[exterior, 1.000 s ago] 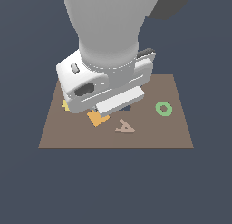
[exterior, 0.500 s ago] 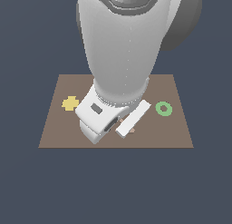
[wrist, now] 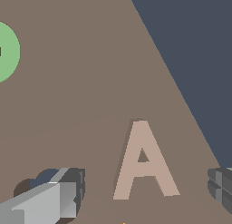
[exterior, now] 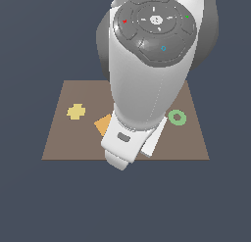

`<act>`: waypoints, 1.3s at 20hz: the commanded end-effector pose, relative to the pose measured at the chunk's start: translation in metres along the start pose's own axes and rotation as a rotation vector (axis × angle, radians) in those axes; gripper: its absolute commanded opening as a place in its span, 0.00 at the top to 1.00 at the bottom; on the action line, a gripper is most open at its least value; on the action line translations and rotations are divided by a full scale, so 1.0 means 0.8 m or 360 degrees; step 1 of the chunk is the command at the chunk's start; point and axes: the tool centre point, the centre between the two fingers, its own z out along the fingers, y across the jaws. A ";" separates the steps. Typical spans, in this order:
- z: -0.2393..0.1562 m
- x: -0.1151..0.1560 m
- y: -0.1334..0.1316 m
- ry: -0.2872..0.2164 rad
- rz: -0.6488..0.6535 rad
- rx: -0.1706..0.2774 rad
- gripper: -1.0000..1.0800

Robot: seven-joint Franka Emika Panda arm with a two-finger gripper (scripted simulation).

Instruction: Insert a designated object into the corresponding slot on a board.

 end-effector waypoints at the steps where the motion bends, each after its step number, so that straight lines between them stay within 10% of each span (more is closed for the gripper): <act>1: 0.005 0.005 0.001 0.0001 -0.0061 0.0000 0.04; 20: 0.035 0.011 0.000 0.0001 -0.0128 0.0001 0.04; 21: 0.035 0.011 0.000 0.0001 -0.0128 0.0001 1.00; 26: 0.035 0.011 0.000 0.0001 -0.0128 0.0001 1.00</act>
